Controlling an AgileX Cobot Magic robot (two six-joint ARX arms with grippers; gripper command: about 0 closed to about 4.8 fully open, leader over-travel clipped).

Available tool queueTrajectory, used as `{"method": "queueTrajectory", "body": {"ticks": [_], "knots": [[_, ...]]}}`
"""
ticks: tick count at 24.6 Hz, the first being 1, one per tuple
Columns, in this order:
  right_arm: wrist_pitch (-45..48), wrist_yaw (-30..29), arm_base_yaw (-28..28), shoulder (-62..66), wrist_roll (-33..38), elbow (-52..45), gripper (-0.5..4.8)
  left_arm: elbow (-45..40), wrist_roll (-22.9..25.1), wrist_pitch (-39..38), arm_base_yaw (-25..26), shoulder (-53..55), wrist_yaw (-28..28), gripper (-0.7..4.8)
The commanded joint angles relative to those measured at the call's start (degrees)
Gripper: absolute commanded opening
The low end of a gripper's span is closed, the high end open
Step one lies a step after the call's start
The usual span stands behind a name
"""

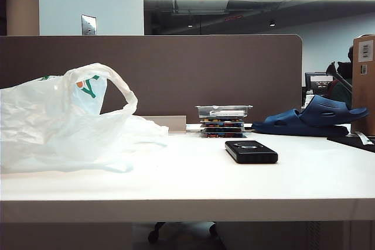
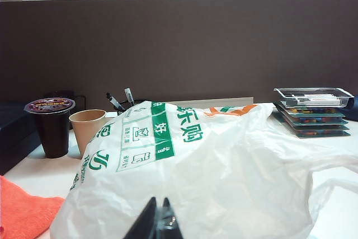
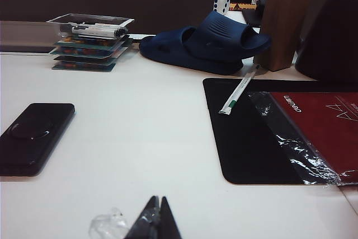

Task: Put the power bank into the bag.

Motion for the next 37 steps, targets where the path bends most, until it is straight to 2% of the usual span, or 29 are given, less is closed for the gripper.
{"method": "queueTrajectory", "body": {"ticks": [1, 25, 33, 37], "knots": [[1.07, 0.09, -0.04, -0.28, 0.11, 0.13, -0.06, 0.26, 0.0, 0.85, 0.07, 0.02, 0.39, -0.06], [1.31, 0.04, -0.02, -0.28, 0.09, 0.59, -0.06, 0.28, 0.0, 0.9, 0.07, 0.02, 0.66, -0.06], [0.72, 0.09, 0.0, -0.26, 0.31, 7.61, -0.06, 0.28, -0.02, 0.9, 0.07, 0.02, 0.66, -0.06], [-2.95, 0.11, 0.0, -0.02, 0.28, 13.33, -0.06, 0.28, 0.0, 0.81, 0.07, 0.02, 0.66, -0.06]]}}
